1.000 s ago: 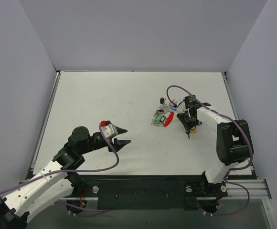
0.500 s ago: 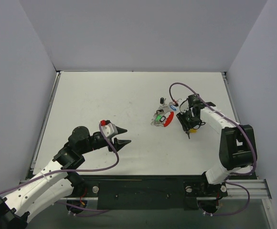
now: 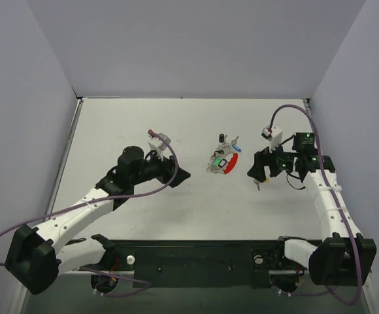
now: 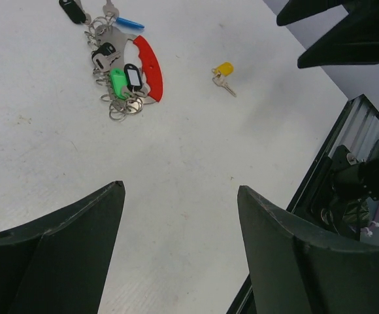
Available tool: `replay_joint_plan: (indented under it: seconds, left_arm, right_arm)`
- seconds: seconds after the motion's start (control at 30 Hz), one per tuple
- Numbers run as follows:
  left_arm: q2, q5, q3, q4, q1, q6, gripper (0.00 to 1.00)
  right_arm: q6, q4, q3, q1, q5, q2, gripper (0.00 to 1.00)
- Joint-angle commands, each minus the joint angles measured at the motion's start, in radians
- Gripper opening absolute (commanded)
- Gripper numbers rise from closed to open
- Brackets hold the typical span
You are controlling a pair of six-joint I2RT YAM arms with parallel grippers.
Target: Put the keys on the keyring
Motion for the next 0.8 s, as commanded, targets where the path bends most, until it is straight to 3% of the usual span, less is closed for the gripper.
replay_joint_plan:
  seconds: [0.0, 0.07, 0.17, 0.27, 0.5, 0.67, 0.77]
  left_arm:
    - [0.043, -0.018, 0.121, -0.092, 0.006, -0.01, 0.8]
    - [0.037, -0.043, 0.125, -0.106, 0.008, 0.056, 0.8]
    - [-0.002, -0.07, 0.091, -0.112, 0.012, 0.164, 0.8]
    - [-0.055, -0.101, 0.06, -0.156, 0.014, 0.239, 0.8]
    - [-0.218, -0.21, -0.065, -0.144, 0.014, 0.423, 0.8]
    - [-0.29, -0.238, -0.086, -0.147, 0.014, 0.471, 0.8]
    - [-0.283, -0.227, -0.076, -0.162, 0.015, 0.491, 0.8]
  right_arm:
    - [-0.02, -0.084, 0.071, 0.086, -0.136, 0.125, 0.72]
    - [-0.024, -0.15, 0.143, 0.184, 0.051, 0.194, 0.66]
    - [-0.029, -0.208, 0.234, 0.267, 0.156, 0.303, 0.59]
    - [0.011, -0.231, 0.398, 0.3, 0.192, 0.384, 0.55]
    - [0.094, -0.344, 0.786, 0.289, 0.32, 0.687, 0.55]
    - [-0.062, -0.564, 1.094, 0.271, 0.266, 0.893, 0.51]
    - [-0.043, -0.61, 1.178, 0.275, 0.285, 0.972, 0.49]
